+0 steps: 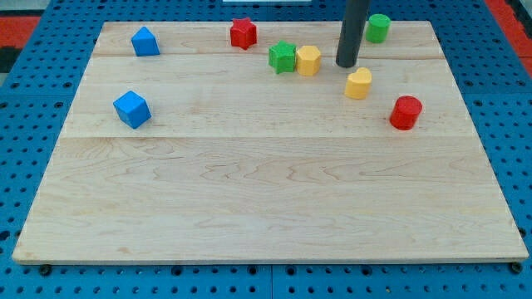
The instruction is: Slide the yellow hexagon towards the bottom left side of the board
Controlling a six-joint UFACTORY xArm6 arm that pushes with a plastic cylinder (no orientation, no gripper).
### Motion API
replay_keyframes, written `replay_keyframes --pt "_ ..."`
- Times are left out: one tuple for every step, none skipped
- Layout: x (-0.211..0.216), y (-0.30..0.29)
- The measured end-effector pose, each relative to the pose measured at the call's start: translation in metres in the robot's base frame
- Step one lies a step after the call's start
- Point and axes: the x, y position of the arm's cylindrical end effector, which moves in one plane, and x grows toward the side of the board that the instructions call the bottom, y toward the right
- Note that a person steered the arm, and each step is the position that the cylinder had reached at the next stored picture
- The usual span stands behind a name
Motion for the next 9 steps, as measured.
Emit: replay_keyframes --pt "-0.021 -0.032" --pt "-0.004 -0.050" --pt "0.035 -0.057" --pt "0.067 -0.087" --pt "0.095 -0.109" --pt "0.137 -0.119" --pt "0.178 -0.132" --pt "0.219 -0.125" --pt "0.224 -0.170"
